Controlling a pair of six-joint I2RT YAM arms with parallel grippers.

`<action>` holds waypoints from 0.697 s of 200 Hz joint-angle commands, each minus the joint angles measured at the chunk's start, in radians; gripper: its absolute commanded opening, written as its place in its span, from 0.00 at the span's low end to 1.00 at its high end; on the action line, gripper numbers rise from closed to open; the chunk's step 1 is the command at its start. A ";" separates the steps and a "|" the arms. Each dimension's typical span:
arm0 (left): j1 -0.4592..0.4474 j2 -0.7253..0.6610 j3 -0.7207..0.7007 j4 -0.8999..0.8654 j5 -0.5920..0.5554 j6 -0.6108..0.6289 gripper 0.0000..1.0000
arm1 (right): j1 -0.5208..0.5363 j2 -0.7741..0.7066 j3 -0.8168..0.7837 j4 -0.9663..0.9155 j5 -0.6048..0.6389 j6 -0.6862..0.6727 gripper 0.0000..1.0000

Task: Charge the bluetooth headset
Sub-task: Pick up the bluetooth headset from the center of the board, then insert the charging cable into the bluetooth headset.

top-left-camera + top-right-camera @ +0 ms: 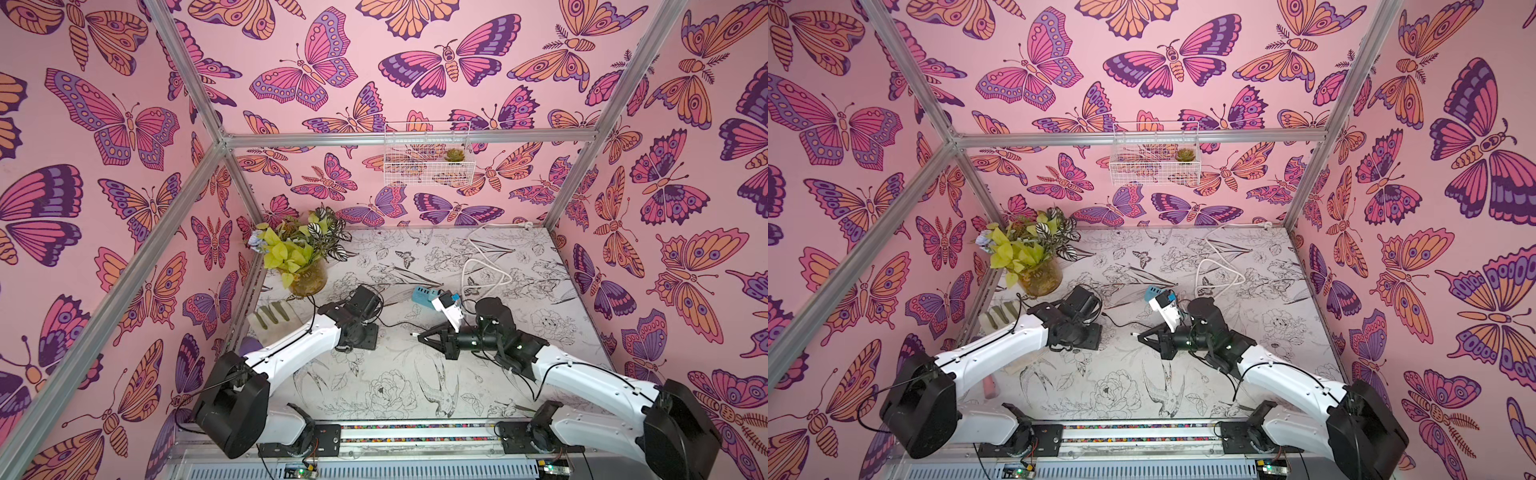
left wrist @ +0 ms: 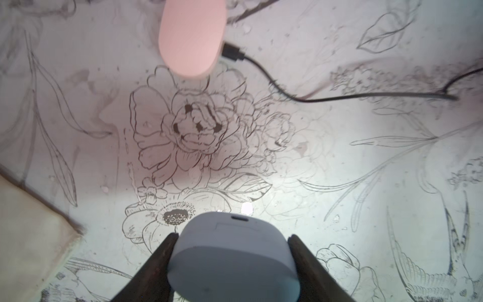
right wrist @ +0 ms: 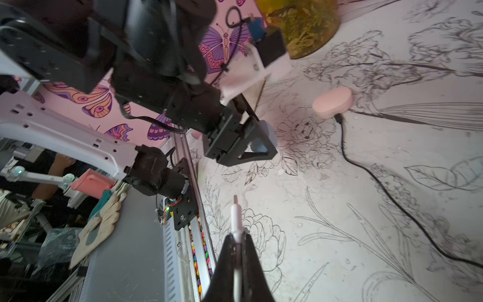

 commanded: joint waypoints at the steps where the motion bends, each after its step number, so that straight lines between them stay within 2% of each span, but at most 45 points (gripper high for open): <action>1: -0.001 -0.026 0.043 0.049 0.038 0.168 0.39 | -0.049 -0.007 0.041 -0.090 0.030 0.025 0.06; 59: -0.001 -0.057 0.099 0.087 0.148 0.472 0.38 | -0.099 0.001 0.079 -0.190 0.025 0.037 0.06; 81: -0.003 -0.094 0.056 0.133 0.231 0.588 0.38 | -0.106 0.008 0.095 -0.220 0.019 0.037 0.06; 101: -0.003 -0.193 0.003 0.189 0.299 0.671 0.37 | -0.106 0.030 0.127 -0.270 0.008 0.032 0.06; 122: -0.010 -0.278 -0.071 0.230 0.407 0.796 0.37 | -0.106 0.061 0.156 -0.298 -0.051 0.018 0.06; 139: -0.018 -0.333 -0.110 0.244 0.423 0.850 0.36 | -0.106 0.087 0.175 -0.305 -0.096 0.023 0.06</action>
